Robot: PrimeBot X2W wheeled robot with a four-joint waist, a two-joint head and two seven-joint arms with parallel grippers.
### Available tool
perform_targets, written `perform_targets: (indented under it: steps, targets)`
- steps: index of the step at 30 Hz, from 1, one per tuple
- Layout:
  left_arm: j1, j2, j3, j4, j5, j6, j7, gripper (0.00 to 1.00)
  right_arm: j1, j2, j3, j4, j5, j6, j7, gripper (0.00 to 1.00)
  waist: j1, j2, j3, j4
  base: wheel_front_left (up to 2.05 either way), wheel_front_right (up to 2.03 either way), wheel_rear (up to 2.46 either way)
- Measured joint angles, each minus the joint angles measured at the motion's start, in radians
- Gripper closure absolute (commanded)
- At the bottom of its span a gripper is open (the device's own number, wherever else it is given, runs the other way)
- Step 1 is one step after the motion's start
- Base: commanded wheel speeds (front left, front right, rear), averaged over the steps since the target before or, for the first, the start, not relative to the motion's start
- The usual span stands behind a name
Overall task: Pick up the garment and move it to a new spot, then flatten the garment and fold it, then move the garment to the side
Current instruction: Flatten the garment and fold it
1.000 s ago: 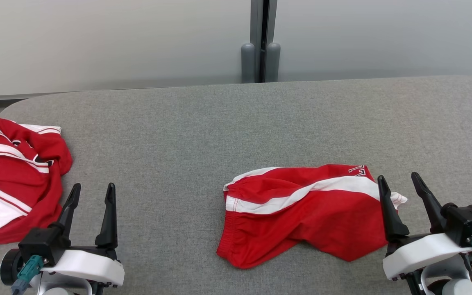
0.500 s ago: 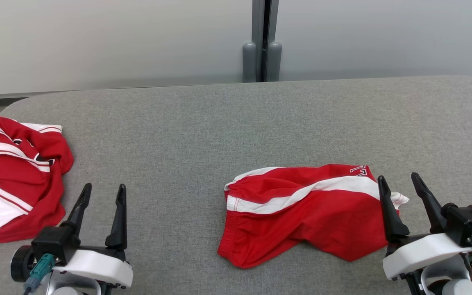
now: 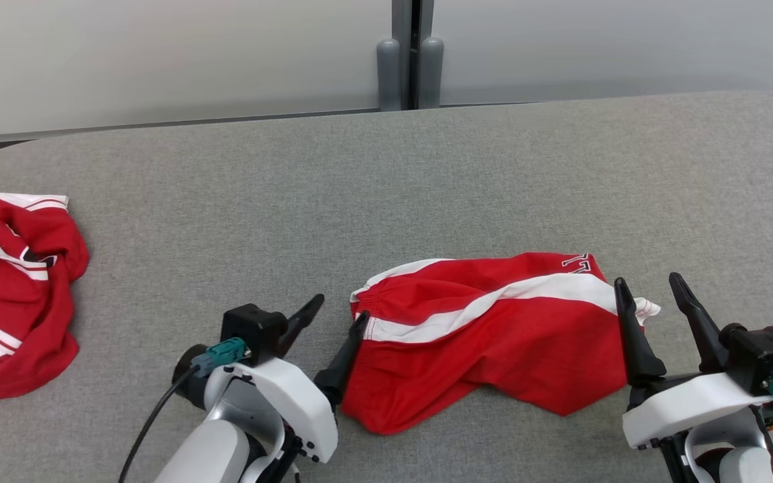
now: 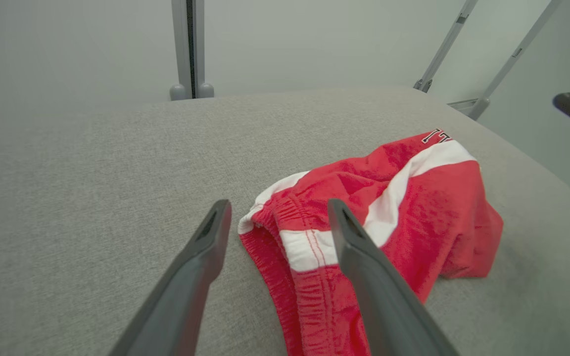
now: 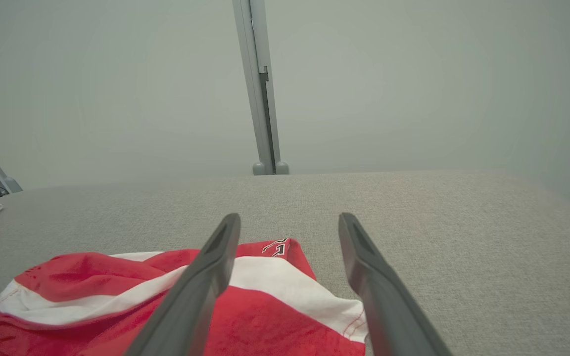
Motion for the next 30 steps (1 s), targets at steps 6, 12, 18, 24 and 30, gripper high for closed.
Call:
perform_targets:
  steps: [6,12,18,24,30]
  targets:
    - [-0.022,-0.024,-0.047,0.082,-0.037,-0.018,0.086,0.0,-0.003,0.001,-0.002,0.012,0.008,0.0,-0.014,0.0,0.0,0.0,0.028,-0.03,0.0,0.0,0.0]
    - [-0.036,-0.021,-0.042,0.104,-0.053,-0.022,0.09,1.0,-0.006,0.002,-0.024,0.025,0.008,0.0,-0.024,0.0,0.0,0.0,0.047,-0.042,0.0,0.0,0.0]
    - [-0.036,-0.011,-0.044,0.095,-0.067,-0.026,0.084,1.0,-0.022,0.003,-0.06,0.055,0.011,0.0,-0.035,0.0,0.0,0.0,0.059,-0.041,0.0,0.0,0.0]
    - [-0.054,-0.004,-0.045,0.074,-0.061,-0.022,0.073,1.0,-0.064,-0.025,-0.103,0.217,0.021,0.0,-0.031,0.0,0.0,0.0,0.086,-0.031,0.0,0.0,0.0]
    - [-0.068,0.0,-0.046,0.067,-0.057,-0.02,0.061,1.0,-0.146,-0.031,-0.061,0.378,0.061,0.0,-0.048,0.0,0.0,0.0,0.116,-0.016,0.0,0.0,0.0]
